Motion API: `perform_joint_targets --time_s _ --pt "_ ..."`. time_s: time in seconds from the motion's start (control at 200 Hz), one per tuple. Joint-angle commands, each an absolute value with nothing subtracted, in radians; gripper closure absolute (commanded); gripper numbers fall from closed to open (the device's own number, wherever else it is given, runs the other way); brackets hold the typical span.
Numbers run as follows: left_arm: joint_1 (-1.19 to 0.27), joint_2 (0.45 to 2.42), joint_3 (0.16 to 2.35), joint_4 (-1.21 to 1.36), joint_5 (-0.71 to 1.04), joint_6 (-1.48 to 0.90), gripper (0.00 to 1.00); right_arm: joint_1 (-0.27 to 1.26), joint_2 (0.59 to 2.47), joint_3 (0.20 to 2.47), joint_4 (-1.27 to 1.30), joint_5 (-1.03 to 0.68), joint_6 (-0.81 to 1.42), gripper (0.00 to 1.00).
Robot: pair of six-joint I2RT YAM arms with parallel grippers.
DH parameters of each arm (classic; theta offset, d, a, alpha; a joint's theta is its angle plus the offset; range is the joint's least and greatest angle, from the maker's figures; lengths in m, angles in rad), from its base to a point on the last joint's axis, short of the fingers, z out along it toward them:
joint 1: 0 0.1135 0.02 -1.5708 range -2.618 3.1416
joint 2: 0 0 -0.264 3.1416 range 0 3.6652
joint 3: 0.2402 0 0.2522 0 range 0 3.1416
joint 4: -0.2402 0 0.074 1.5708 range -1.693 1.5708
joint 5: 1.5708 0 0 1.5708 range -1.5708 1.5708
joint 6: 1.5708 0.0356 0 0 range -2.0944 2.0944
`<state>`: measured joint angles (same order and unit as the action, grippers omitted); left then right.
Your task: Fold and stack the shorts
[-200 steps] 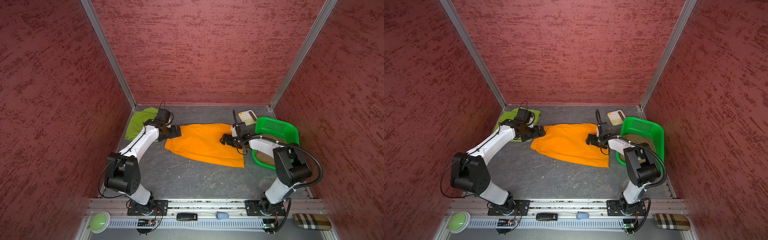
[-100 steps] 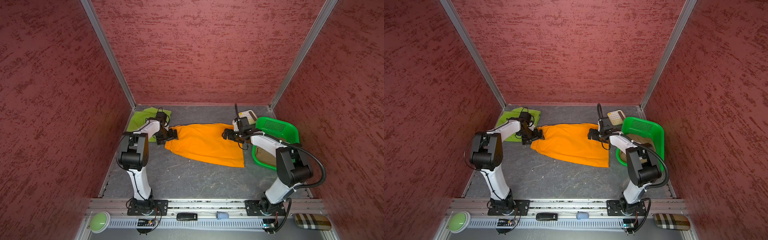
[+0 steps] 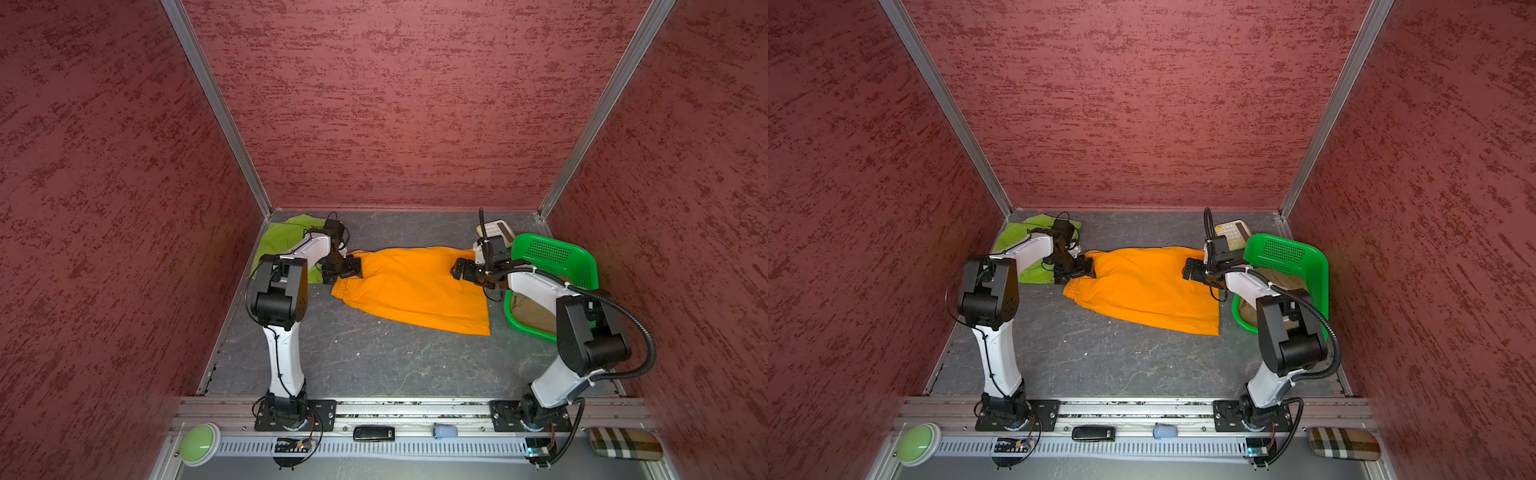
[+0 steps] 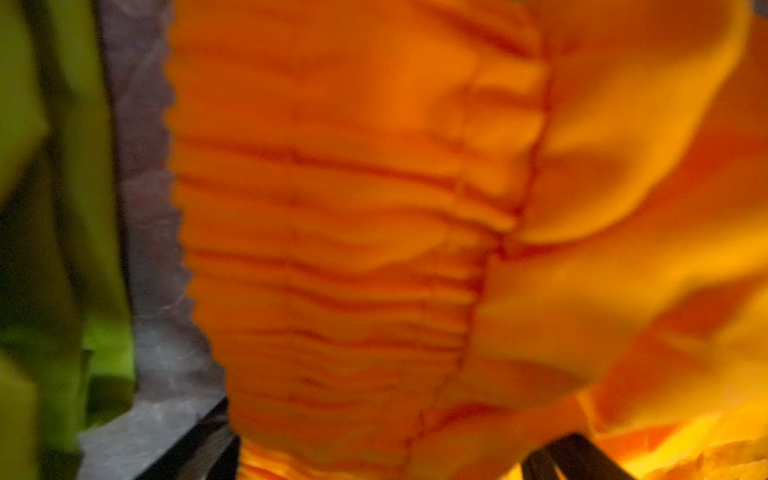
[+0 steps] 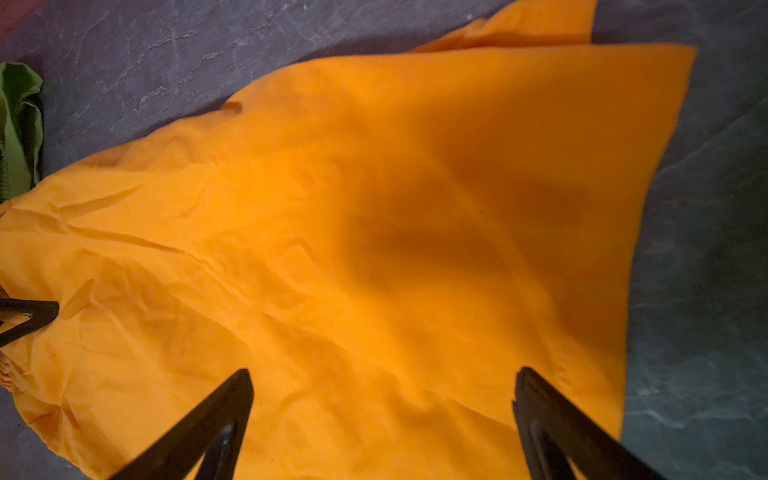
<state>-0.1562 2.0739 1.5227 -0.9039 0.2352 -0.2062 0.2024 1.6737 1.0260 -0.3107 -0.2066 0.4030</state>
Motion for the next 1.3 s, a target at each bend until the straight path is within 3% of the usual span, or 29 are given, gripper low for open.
perform_joint_targets --time_s 0.0,0.17,0.336,0.666,0.922,1.293 --pt "-0.173 2.123 1.529 -0.945 0.227 -0.174 0.32 0.197 1.654 1.020 -0.284 -0.224 0.392 0.01" --pt "-0.188 2.117 1.545 -0.964 0.168 -0.146 0.75 0.195 1.659 1.023 -0.284 -0.228 0.395 0.01" --pt "-0.186 2.087 1.566 -0.993 0.128 -0.118 1.00 0.195 1.650 1.028 -0.295 -0.225 0.393 0.01" --pt "-0.189 2.003 1.668 -1.133 0.000 -0.093 1.00 0.195 1.643 1.039 -0.353 -0.147 0.377 0.01" --pt "-0.279 2.022 1.886 -1.362 -0.268 -0.101 1.00 0.198 1.670 1.007 -0.379 -0.126 0.402 0.01" --pt "-0.299 1.987 1.893 -1.410 -0.419 -0.110 1.00 0.310 1.754 0.981 -0.332 -0.095 0.455 0.01"
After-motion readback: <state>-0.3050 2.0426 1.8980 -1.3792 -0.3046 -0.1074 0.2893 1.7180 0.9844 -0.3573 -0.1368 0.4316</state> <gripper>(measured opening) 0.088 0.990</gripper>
